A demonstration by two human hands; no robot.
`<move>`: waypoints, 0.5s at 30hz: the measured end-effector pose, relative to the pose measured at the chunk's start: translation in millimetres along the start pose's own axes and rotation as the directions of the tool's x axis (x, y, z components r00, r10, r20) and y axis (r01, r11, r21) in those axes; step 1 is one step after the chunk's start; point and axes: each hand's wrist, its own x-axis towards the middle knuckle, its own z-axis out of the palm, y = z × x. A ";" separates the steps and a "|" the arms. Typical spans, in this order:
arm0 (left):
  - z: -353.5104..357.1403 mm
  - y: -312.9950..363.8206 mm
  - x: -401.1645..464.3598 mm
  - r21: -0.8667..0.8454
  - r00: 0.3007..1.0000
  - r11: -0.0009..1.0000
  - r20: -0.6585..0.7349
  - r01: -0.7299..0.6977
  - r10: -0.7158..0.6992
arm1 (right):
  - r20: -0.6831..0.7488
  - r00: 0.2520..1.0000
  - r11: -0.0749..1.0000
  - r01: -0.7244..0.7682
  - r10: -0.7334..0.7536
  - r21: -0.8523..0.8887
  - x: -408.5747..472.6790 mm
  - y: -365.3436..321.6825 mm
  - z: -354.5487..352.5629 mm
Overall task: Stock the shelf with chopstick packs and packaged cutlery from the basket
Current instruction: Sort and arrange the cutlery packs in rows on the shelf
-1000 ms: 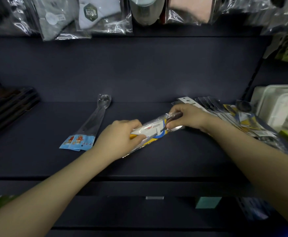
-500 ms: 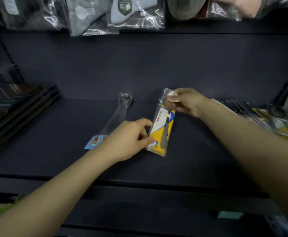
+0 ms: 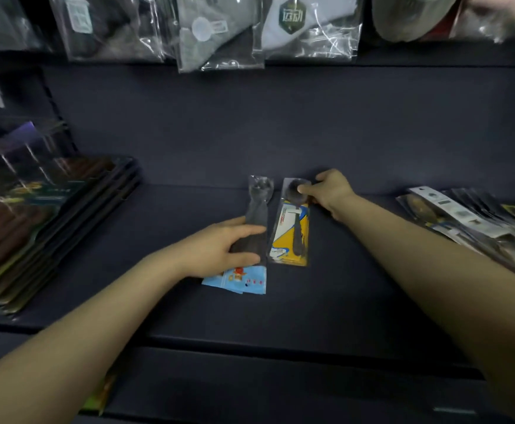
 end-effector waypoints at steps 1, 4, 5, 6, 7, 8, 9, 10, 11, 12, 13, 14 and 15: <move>0.2 0.2 2.7 0.002 1.000 1.000 0.009 -0.008 0.008 | 0.004 1.000 0.997 0.003 -0.003 -0.072 -7.9 -1.2 -2.6; 1.5 0.2 5.3 0.033 1.000 0.999 -0.006 -0.026 0.027 | 0.116 0.991 0.959 0.090 -0.060 -0.270 -36.8 -2.2 -6.3; 3.0 0.6 5.7 0.041 0.999 0.998 -0.023 -0.037 0.038 | 0.156 0.986 0.959 0.103 -0.063 -0.263 -48.2 -2.7 -5.5; 4.4 2.3 5.8 0.051 0.998 0.998 -0.035 -0.043 0.044 | 0.183 0.982 0.966 0.098 -0.055 -0.240 -56.3 -4.1 -4.0; 6.2 3.2 7.0 0.058 0.998 0.997 -0.044 -0.044 0.046 | 0.202 0.979 0.977 0.082 -0.041 -0.198 -60.8 -5.4 -2.4; 7.6 4.1 7.9 0.061 0.997 0.997 -0.052 -0.046 0.049 | 0.209 0.977 0.982 0.070 -0.033 -0.174 -63.7 -7.8 -1.2; 8.2 5.4 8.5 0.059 0.997 0.997 -0.061 -0.051 0.055 | 0.205 0.978 0.984 0.059 -0.023 -0.171 -61.6 -7.4 0.9; 8.1 7.2 8.7 0.058 0.996 0.997 -0.068 -0.058 0.062 | 0.195 0.981 0.985 0.045 -0.011 -0.167 -59.5 -8.7 2.4; 8.3 8.6 8.8 0.057 0.995 0.997 -0.074 -0.061 0.065 | 0.186 0.983 0.985 0.032 0.000 -0.169 -56.5 -8.6 3.9; 8.9 9.6 8.9 0.051 0.994 0.996 -0.079 -0.072 0.076 | 0.179 0.984 0.984 0.026 0.006 -0.176 -55.3 -9.7 4.8; 9.8 10.8 8.7 0.047 0.994 0.996 -0.075 -0.080 0.084 | 0.176 0.984 0.983 0.028 0.004 -0.182 -53.3 -10.0 5.7; 10.7 12.1 7.9 0.045 0.993 0.995 -0.073 -0.085 0.088 | 0.184 0.983 0.983 0.025 0.009 -0.182 -51.7 -9.9 6.5; 11.5 12.2 8.3 0.044 0.994 0.996 -0.068 -0.079 0.082 | 0.193 0.981 0.983 0.024 0.013 -0.185 -51.0 -9.5 6.6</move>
